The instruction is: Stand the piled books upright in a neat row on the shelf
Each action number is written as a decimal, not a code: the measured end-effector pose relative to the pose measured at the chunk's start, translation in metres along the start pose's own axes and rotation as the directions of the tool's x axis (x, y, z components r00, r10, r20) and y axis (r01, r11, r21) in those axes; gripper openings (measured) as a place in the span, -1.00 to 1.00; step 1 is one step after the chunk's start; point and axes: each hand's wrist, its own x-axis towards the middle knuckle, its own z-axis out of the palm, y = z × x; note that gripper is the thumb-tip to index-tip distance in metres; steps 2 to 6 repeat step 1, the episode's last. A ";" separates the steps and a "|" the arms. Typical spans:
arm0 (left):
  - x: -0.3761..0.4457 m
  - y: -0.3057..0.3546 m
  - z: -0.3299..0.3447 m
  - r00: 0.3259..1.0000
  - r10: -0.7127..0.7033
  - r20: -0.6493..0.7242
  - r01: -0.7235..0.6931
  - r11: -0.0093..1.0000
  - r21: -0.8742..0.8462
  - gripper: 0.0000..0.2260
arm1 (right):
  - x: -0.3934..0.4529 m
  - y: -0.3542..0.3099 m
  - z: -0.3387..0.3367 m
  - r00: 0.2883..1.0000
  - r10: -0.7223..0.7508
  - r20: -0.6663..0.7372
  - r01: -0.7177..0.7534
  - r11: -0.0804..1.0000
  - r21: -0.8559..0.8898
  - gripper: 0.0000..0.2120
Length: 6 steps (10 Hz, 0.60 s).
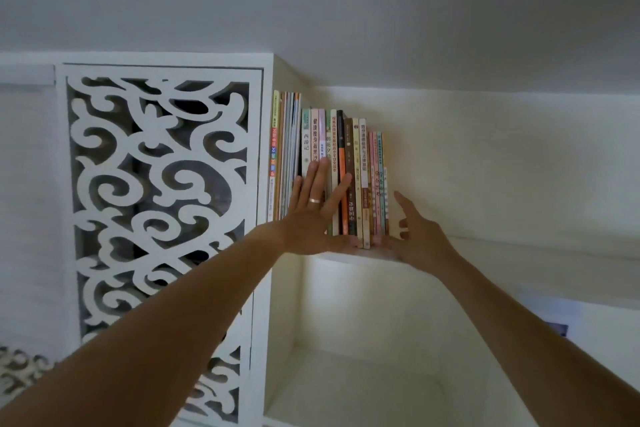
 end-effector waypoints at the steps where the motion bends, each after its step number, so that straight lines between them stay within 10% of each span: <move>1: -0.031 0.002 -0.056 0.994 -0.025 -0.106 -0.014 0.937 -0.349 -0.28 | -0.022 -0.016 -0.036 0.959 -0.115 -0.258 0.142 0.986 0.089 -0.15; 6: -0.031 0.002 -0.056 0.994 -0.025 -0.106 -0.014 0.937 -0.349 -0.28 | -0.022 -0.016 -0.036 0.959 -0.115 -0.258 0.142 0.986 0.089 -0.15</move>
